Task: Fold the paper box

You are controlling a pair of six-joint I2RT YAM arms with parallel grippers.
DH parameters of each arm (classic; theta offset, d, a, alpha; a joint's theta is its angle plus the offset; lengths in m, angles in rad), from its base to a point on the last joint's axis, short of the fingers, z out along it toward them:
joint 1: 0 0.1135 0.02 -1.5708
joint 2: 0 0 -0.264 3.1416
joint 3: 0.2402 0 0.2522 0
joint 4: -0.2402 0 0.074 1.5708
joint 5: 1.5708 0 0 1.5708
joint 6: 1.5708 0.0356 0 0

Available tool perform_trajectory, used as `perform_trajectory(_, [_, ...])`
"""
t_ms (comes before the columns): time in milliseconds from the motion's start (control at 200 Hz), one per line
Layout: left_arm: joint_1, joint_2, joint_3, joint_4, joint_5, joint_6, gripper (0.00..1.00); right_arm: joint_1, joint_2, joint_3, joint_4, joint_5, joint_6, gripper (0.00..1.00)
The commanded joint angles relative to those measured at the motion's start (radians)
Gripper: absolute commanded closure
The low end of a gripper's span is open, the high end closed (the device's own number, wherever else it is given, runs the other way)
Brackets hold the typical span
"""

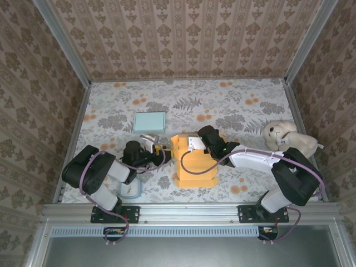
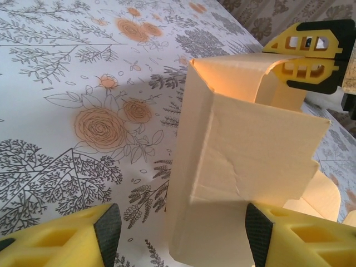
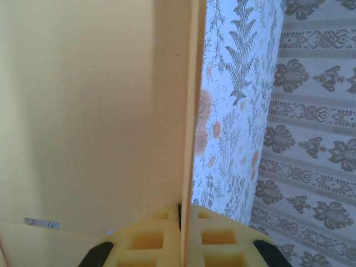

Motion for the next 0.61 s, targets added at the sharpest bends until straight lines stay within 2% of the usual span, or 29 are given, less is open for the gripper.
perform_trajectory(0, [-0.005, 0.034, 0.008, 0.107, 0.059, -0.02, 0.35, 0.007, 0.026, 0.009, -0.074, 0.003, 0.006, 1.0])
perform_trajectory(135, [-0.005, 0.068, 0.021, 0.137, 0.111, -0.035, 0.35, 0.007, 0.025, 0.009, -0.077, 0.003, 0.006, 1.0])
perform_trajectory(600, [-0.016, 0.09, 0.034, 0.138, 0.121, -0.012, 0.35, 0.007, 0.035, 0.014, -0.085, 0.007, 0.004, 1.0])
